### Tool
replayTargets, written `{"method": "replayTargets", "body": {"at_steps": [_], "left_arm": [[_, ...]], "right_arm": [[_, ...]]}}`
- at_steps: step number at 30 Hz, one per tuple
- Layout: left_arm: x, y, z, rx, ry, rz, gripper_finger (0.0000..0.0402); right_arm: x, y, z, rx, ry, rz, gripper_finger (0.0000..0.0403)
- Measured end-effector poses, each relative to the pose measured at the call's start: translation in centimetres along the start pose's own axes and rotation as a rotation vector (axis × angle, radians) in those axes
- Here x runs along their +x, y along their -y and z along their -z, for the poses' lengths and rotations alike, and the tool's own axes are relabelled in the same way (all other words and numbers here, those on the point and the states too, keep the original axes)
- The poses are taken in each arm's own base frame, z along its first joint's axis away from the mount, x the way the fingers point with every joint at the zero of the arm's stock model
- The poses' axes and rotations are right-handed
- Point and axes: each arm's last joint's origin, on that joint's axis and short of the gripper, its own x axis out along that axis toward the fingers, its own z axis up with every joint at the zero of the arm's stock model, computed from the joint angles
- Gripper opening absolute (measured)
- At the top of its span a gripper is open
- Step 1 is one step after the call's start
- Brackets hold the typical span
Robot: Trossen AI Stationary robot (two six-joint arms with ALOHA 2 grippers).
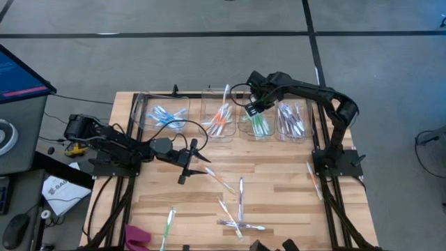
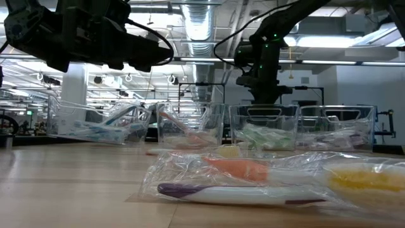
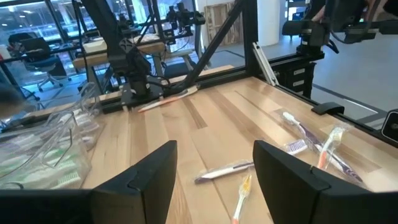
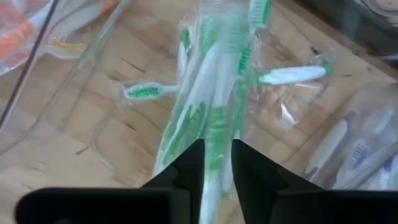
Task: Pick & Place Toothbrushes
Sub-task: Put the green toothbrush into the middle right transparent bin, then put the orange toothbrush into the middle left transparent bin
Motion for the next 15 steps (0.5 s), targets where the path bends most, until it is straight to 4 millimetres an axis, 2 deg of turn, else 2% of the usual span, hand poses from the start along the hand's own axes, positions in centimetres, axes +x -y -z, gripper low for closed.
{"method": "replayTargets", "body": {"at_steps": [6, 10, 15], "left_arm": [[0.0, 0.0, 0.0, 0.0, -0.001, 0.0, 0.0204], [0.0, 0.0, 0.0, 0.0, -0.001, 0.0, 0.0204], [0.0, 0.1, 0.4, 0.0, -0.041, 0.009, 0.0204]], "right_arm": [[-0.7, 0.1, 0.1, -0.029, -0.026, 0.01, 0.0123], [-2.9, -0.6, 0.0, -0.09, -0.035, 0.044, 0.0145], [-6.7, -3.6, 1.6, -0.182, 0.018, 0.025, 0.0147]]}}
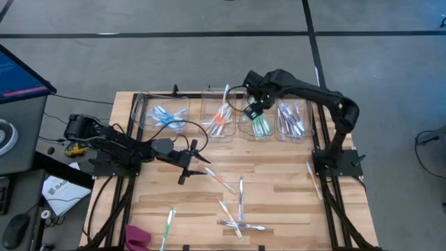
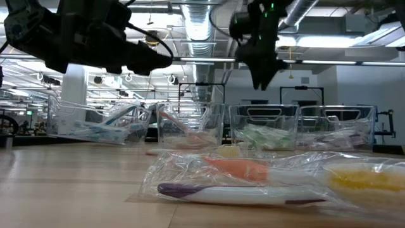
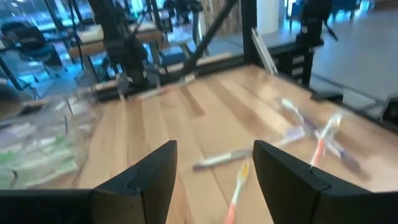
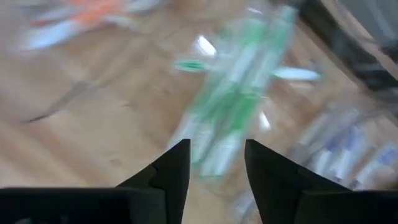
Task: Pick & Place Toothbrushes
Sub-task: Put the orange toothbrush into the middle left transparent bin
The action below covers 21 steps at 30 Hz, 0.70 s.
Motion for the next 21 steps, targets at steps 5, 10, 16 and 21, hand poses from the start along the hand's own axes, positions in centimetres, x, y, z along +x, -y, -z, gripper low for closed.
{"method": "replayTargets", "body": {"at_steps": [5, 10, 16, 21], "left_arm": [[-0.1, 0.1, 0.9, 0.065, -0.09, -0.008, 0.0204], [-0.1, 0.0, 0.9, 0.069, -0.097, -0.028, 0.0204], [-0.1, 0.0, 1.0, 0.033, -0.107, -0.031, 0.0204], [0.0, 0.3, 1.1, -0.047, -0.117, -0.015, 0.0204]], "right_arm": [[-3.9, -4.7, 3.4, -0.106, 0.082, -0.078, 0.0137], [-6.9, -10.2, 8.4, -0.238, 0.126, -0.177, 0.0129], [-8.4, -16.4, 15.2, -0.456, 0.136, -0.279, 0.0129], [-7.5, -21.0, 19.5, -0.624, 0.171, -0.338, 0.0129]]}}
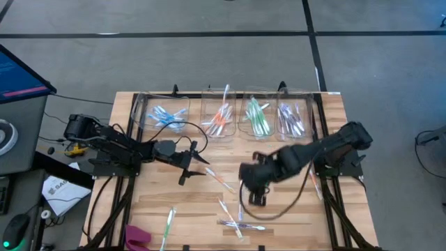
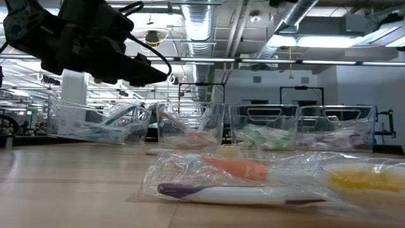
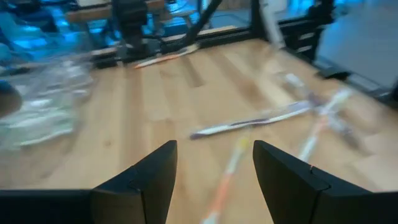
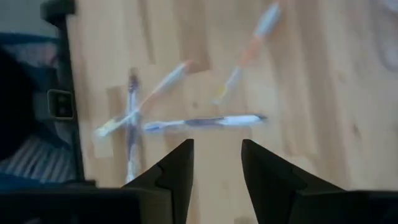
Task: Pick & Place Toothbrushes
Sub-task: Put the orange toothbrush into the middle left transparent bin
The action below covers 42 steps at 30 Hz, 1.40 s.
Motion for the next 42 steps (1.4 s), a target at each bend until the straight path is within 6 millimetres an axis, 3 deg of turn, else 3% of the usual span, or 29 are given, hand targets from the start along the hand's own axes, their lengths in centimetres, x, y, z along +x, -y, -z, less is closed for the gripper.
{"method": "replayTargets", "body": {"at_steps": [4, 8, 13, 22, 27, 32, 37, 42], "left_arm": [[-0.1, 0.9, -0.6, -0.028, 0.047, 0.131, 0.0204], [-0.3, 2.1, -0.9, -0.053, 0.055, 0.195, 0.0204], [-0.4, 3.7, -1.1, -0.075, 0.057, 0.262, 0.0204], [-0.7, 6.0, -1.3, -0.085, 0.054, 0.355, 0.0204], [-0.8, 6.8, -1.4, -0.079, 0.055, 0.373, 0.0204], [-0.9, 7.4, -1.4, -0.073, 0.058, 0.398, 0.0204], [-1.1, 8.0, -1.5, -0.074, 0.058, 0.422, 0.0204], [-1.1, 8.2, -1.5, -0.072, 0.059, 0.433, 0.0204]], "right_arm": [[2.2, -2.8, -0.1, -0.048, 0.039, -0.033, 0.0129], [5.6, -3.6, -0.7, -0.003, 0.035, -0.018, 0.0135], [9.9, -2.1, -1.6, 0.154, -0.03, 0.051, 0.016], [16.4, 0.6, -2.9, 0.235, -0.101, 0.07, 0.0232], [19.3, 2.5, -2.9, 0.326, -0.156, 0.127, 0.0244], [21.6, 4.0, -2.8, 0.404, -0.191, 0.165, 0.0239], [23.0, 3.9, -2.2, 0.414, -0.235, 0.164, 0.0229], [23.2, 3.4, -1.8, 0.416, -0.245, 0.179, 0.0176]]}}
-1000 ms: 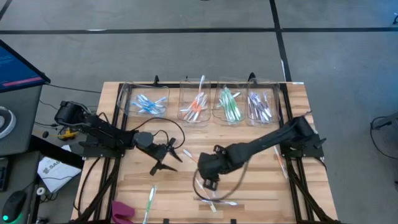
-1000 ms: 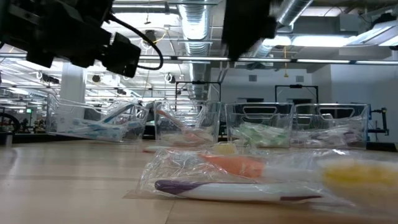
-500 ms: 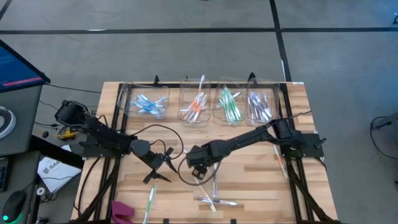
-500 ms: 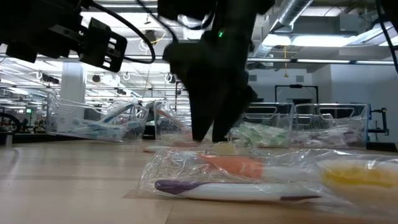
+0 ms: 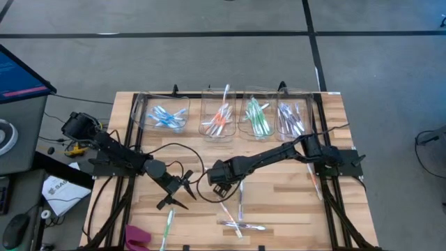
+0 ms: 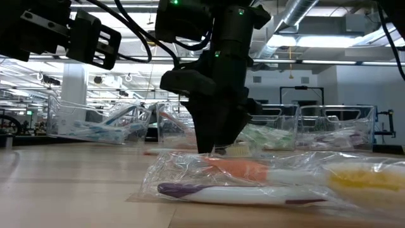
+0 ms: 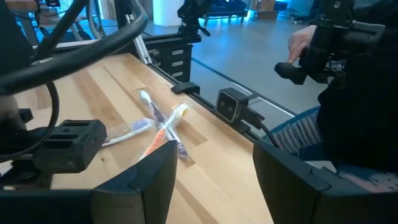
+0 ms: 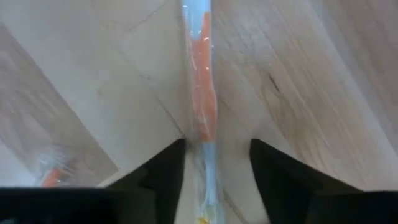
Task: Pick & Place Toothbrushes
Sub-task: Put the orange toothbrush into the middle left transparent bin
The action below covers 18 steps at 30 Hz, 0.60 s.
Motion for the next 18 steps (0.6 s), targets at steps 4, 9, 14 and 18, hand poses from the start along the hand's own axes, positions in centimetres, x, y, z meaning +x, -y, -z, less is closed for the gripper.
{"method": "replayTargets", "body": {"at_steps": [4, 9, 14, 18], "left_arm": [[0.0, 0.0, 0.0, 0.0, 0.0, 0.001, 0.0204], [0.0, 0.0, 0.1, -0.016, -0.003, 0.001, 0.0204], [0.0, 0.0, 0.2, 0.007, -0.011, 0.001, 0.0204], [-0.1, 0.0, 0.5, 0.039, -0.022, -0.005, 0.0204]], "right_arm": [[-0.1, 0.0, 0.1, 0.0, -0.004, 0.001, 0.0095], [-0.3, 0.0, -0.1, -0.009, 0.007, 0.004, 0.0012], [-1.1, 0.0, -0.3, -0.017, 0.029, 0.083, 0.0008], [-2.6, 0.0, 0.0, -0.057, 0.012, 0.184, 0.0005]]}}
